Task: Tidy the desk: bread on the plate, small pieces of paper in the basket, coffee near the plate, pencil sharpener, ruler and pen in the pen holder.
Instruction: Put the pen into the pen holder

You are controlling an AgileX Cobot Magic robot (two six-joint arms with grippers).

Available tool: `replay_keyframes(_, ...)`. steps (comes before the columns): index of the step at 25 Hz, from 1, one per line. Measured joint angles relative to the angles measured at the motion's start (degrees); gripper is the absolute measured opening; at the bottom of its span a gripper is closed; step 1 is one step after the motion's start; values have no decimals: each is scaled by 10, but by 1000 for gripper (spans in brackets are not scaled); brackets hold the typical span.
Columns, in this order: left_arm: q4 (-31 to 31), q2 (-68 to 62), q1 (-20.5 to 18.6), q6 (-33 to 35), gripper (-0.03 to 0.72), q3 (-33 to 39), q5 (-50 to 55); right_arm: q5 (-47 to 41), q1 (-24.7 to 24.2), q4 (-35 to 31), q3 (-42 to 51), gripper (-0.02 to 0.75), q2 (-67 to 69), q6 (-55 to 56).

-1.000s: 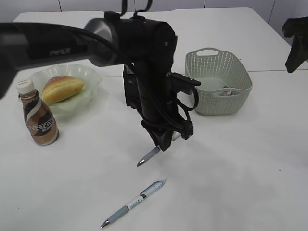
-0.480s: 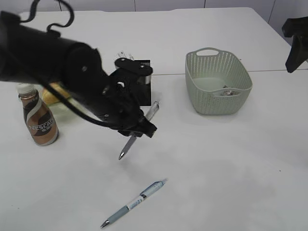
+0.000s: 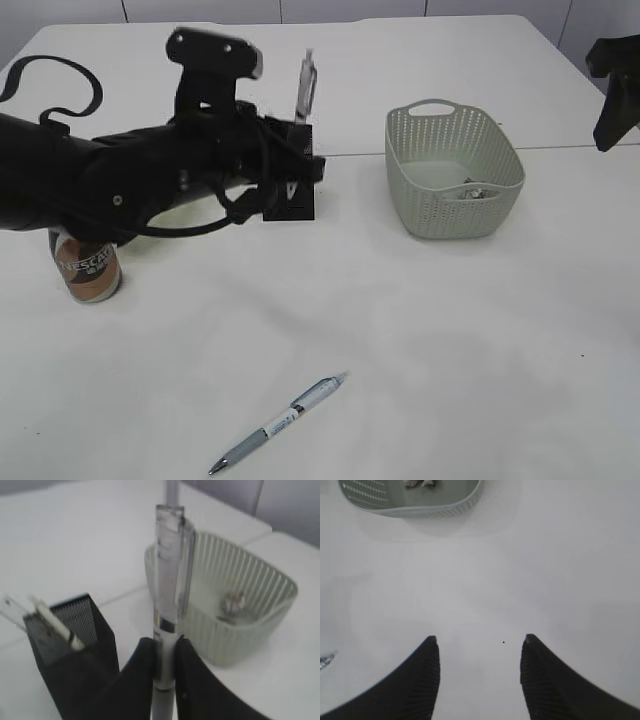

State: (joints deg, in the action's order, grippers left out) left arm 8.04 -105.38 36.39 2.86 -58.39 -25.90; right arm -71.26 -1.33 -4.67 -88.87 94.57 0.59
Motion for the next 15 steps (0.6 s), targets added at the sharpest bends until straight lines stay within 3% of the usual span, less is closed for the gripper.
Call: replay_keyframes(15,16,-117,-67,0,64,-210,-27,0,0,0,0,385,0,0)
